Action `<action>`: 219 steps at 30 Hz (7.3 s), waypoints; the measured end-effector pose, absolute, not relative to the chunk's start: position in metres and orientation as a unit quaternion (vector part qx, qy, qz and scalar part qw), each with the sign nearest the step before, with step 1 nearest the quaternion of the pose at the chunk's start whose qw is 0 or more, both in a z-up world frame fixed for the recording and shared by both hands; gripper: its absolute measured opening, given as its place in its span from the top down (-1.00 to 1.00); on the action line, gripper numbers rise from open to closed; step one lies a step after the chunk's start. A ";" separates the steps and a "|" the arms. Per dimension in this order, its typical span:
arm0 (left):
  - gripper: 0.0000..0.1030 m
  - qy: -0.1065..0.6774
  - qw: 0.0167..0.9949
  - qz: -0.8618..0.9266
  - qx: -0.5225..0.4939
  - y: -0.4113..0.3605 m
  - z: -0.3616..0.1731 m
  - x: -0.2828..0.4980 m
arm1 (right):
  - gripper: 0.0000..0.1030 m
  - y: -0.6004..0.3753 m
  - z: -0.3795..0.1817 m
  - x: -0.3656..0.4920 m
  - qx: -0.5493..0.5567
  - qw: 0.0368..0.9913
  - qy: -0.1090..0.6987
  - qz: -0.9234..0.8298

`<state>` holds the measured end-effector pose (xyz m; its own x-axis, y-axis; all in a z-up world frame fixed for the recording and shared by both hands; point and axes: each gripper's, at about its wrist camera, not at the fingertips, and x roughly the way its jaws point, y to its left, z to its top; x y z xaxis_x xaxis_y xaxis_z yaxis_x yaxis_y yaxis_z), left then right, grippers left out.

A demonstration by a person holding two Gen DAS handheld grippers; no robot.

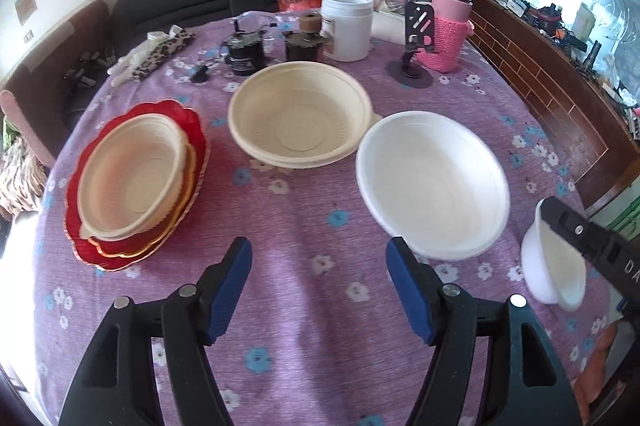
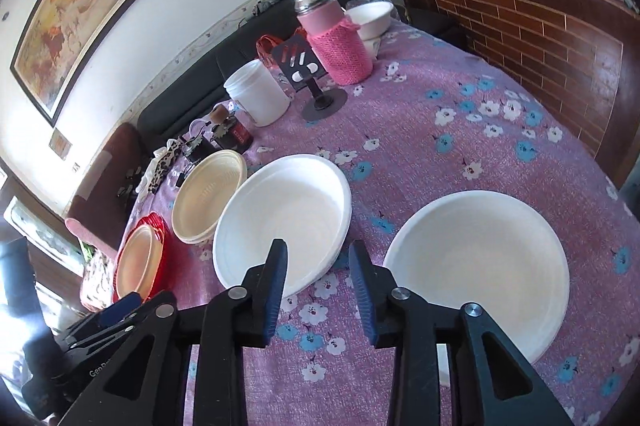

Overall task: Organize plates and bowls
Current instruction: 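Move both grippers toward the rim of the white bowl, then close both grippers on the rim of the white plastic bowl, then lift the white bowl with both grippers and carry it over the red plate stack, then lower the white bowl onto the stack and open both grippers, then move both grippers toward the rim of the beige plastic bowl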

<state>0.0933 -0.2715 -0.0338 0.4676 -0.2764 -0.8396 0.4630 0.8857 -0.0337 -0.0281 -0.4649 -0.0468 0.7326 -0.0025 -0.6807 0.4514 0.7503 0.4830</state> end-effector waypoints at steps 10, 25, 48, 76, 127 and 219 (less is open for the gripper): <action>-0.49 0.520 0.828 -0.201 0.066 -0.295 -0.052 0.132 | 0.11 -0.501 -0.056 0.015 0.369 0.852 0.355 -0.111; -0.49 0.556 0.807 -0.195 0.049 -0.306 -0.081 0.156 | -0.05 -0.515 -0.090 0.050 0.376 0.834 0.387 -0.114; -0.23 0.564 0.795 -0.221 0.013 -0.317 -0.093 0.164 | 0.28 -0.508 -0.107 0.063 0.364 0.831 0.404 -0.118; 0.80 0.537 0.803 -0.257 0.002 -0.307 -0.076 0.153 | 0.82 -0.491 -0.084 0.054 0.317 0.858 0.381 -0.136; 0.22 0.499 0.863 -0.074 -0.031 -0.058 -0.055 0.258 | 0.82 -0.232 -0.045 0.210 0.193 0.901 0.387 -0.033; -1.00 0.461 0.881 -0.103 -0.023 -0.127 -0.017 0.214 | 0.21 -0.410 -0.033 0.137 0.297 0.889 0.322 -0.133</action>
<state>0.2139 -0.1269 -0.0174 0.5529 -0.2028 -0.8082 0.1603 0.9777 -0.1357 0.1373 -0.4097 -0.0327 0.7565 -0.0458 -0.6524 0.4285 0.7884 0.4415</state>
